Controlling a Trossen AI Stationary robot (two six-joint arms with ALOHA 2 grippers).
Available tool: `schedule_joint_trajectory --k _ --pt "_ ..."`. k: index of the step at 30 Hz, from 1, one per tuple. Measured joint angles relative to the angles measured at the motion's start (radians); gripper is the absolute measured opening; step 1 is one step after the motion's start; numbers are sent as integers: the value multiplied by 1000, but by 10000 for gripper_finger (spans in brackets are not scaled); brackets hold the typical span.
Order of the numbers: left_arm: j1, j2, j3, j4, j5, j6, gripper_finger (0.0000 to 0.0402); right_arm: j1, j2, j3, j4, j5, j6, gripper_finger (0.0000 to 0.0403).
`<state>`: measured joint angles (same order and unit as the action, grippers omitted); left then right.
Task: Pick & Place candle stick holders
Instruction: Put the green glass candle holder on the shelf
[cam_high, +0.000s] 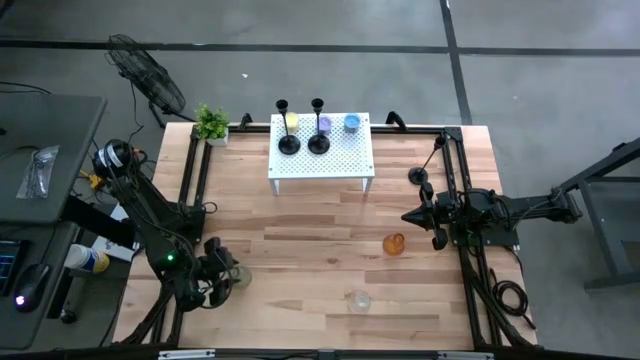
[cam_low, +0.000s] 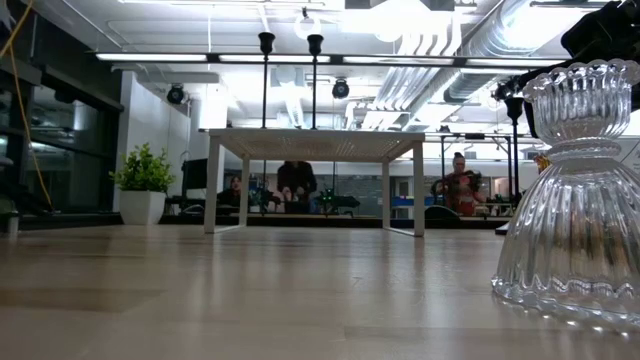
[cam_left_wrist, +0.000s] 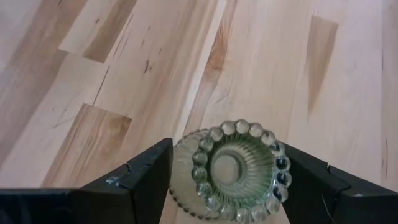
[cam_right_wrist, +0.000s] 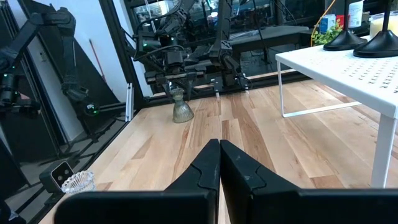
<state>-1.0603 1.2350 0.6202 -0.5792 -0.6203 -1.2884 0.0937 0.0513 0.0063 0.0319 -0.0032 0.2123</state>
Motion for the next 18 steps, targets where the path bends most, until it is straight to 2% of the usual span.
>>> schedule_joint_trajectory --k 7,18 --pt "0 0 0 5 -6 0 237 0 0 0 0 0 0 2" --pt "0 0 0 13 27 0 154 0 0 0 0 0 0 2"
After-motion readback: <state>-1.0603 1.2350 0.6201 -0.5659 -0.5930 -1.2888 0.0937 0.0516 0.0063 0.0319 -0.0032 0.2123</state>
